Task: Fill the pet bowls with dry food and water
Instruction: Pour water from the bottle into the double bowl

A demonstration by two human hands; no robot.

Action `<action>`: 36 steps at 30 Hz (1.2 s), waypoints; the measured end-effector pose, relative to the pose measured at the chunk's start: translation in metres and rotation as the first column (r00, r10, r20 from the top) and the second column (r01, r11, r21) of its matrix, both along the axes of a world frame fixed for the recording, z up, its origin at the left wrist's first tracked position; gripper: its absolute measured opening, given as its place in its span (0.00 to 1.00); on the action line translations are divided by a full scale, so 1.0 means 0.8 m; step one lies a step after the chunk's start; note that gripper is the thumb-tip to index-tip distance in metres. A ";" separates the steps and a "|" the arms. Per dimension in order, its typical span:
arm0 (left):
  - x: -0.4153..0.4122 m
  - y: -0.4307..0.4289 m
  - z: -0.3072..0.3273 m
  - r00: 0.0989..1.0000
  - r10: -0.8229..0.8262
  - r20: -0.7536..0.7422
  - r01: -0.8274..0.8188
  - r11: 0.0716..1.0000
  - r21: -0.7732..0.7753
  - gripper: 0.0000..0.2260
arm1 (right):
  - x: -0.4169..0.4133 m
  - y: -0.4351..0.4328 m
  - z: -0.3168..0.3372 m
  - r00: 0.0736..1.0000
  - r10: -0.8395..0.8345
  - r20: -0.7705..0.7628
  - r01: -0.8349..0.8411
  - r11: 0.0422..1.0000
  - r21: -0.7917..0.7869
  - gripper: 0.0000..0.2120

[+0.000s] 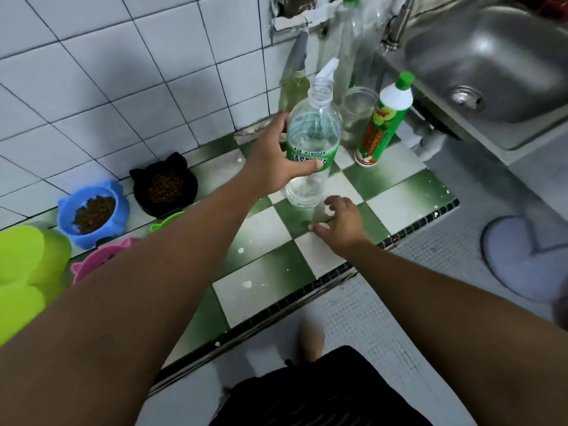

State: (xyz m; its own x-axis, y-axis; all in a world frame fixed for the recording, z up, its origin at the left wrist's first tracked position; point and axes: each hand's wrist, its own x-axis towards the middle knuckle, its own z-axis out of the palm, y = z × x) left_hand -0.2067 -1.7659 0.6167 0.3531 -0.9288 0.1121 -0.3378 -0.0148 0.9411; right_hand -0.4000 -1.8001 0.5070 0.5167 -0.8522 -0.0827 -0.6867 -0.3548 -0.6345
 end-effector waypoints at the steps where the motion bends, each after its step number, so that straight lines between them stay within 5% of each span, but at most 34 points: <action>1: 0.001 0.001 -0.002 1.000 -0.001 -0.019 0.001 1.000 0.001 0.37 | -0.003 0.004 -0.007 0.996 0.035 -0.086 -0.035 0.999 0.005 0.26; 8: 0.003 0.004 -0.005 0.999 0.002 -0.047 -0.001 1.000 0.020 0.39 | -0.001 0.007 -0.008 0.988 0.054 -0.144 -0.052 0.998 0.017 0.11; 14: 0.001 0.007 -0.006 0.997 -0.004 -0.076 0.005 1.000 0.024 0.37 | -0.010 -0.006 0.058 0.948 -0.219 0.231 0.234 0.971 -0.039 0.15; 21: -0.003 0.008 -0.007 0.992 -0.004 -0.126 0.009 0.999 0.038 0.41 | 0.021 -0.024 0.208 0.641 -0.175 0.747 0.312 0.949 -0.046 0.15; 28: -0.005 0.007 -0.006 0.987 0.009 -0.159 0.000 0.998 0.061 0.39 | 0.051 -0.048 0.250 0.832 0.088 0.548 0.095 0.951 -0.295 0.17; 36: -0.015 0.006 -0.022 0.982 0.046 -0.182 -0.021 0.990 0.137 0.44 | 0.061 -0.061 0.245 0.844 0.183 0.505 -0.029 0.954 -0.298 0.15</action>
